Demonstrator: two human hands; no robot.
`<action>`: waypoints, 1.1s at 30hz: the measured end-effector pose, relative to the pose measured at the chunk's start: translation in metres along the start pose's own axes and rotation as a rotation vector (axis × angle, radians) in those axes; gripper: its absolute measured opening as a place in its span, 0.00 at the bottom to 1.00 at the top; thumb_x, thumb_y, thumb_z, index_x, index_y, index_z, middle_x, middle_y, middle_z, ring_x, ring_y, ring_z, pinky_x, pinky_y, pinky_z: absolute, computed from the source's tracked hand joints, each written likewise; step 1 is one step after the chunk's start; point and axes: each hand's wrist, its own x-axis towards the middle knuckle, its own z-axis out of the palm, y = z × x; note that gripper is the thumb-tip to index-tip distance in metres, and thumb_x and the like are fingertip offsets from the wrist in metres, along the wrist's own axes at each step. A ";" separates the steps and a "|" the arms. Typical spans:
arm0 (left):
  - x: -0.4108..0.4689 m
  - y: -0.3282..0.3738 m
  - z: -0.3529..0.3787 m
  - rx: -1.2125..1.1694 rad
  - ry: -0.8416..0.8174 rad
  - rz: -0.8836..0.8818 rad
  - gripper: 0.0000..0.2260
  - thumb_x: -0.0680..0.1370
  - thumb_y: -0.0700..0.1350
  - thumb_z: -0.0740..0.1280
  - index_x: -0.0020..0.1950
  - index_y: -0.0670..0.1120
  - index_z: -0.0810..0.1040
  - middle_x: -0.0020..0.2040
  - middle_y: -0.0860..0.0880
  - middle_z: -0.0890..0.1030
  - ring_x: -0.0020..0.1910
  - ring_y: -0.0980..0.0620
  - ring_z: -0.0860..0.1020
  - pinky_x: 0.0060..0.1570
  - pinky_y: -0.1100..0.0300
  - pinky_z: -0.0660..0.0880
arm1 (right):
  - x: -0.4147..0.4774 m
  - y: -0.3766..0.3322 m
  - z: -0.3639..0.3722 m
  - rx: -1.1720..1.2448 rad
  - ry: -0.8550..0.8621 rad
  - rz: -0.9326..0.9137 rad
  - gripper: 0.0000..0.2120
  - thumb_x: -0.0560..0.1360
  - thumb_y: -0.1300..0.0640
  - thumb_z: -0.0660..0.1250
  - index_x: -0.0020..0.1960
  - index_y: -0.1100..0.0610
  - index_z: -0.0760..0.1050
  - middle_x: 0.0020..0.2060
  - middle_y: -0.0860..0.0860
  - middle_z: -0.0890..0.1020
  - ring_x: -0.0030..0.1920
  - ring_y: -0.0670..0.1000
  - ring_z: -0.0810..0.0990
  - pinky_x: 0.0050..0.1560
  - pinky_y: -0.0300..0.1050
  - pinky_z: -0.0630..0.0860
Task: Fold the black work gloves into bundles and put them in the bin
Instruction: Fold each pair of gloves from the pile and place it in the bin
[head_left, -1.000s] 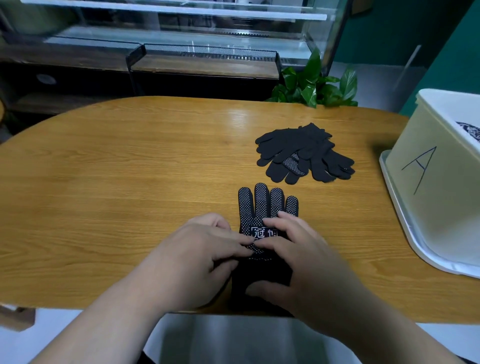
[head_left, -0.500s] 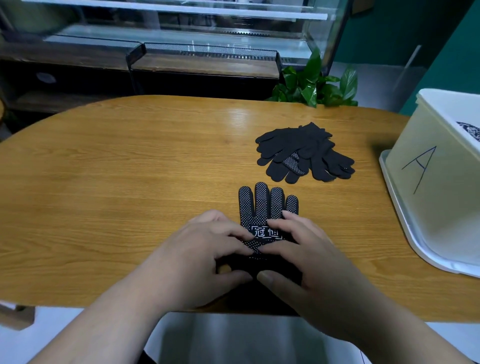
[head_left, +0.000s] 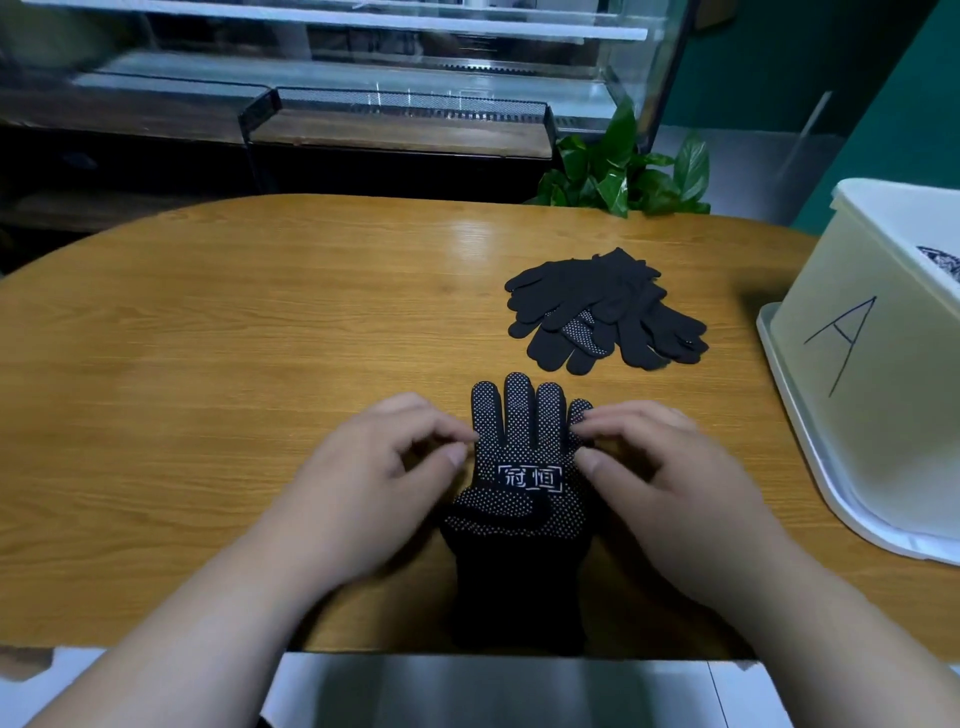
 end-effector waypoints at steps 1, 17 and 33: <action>0.008 -0.001 -0.002 0.042 -0.007 -0.046 0.04 0.77 0.47 0.70 0.49 0.56 0.84 0.43 0.60 0.78 0.45 0.67 0.75 0.45 0.76 0.65 | 0.007 0.001 -0.004 -0.031 0.000 0.055 0.14 0.77 0.45 0.65 0.61 0.44 0.80 0.57 0.35 0.76 0.62 0.41 0.71 0.55 0.33 0.64; 0.120 0.020 0.006 0.472 -0.553 -0.287 0.10 0.73 0.50 0.76 0.51 0.50 0.79 0.43 0.54 0.78 0.48 0.51 0.76 0.44 0.61 0.69 | 0.106 -0.013 -0.013 -0.428 -0.457 0.246 0.08 0.76 0.50 0.70 0.48 0.55 0.81 0.43 0.52 0.83 0.42 0.53 0.81 0.42 0.46 0.79; 0.139 0.031 0.016 0.124 -0.638 -0.569 0.12 0.77 0.43 0.72 0.57 0.38 0.77 0.45 0.43 0.77 0.39 0.48 0.77 0.28 0.57 0.79 | 0.121 -0.018 -0.010 -0.259 -0.543 0.286 0.15 0.75 0.49 0.73 0.52 0.61 0.82 0.42 0.59 0.86 0.43 0.61 0.86 0.42 0.53 0.85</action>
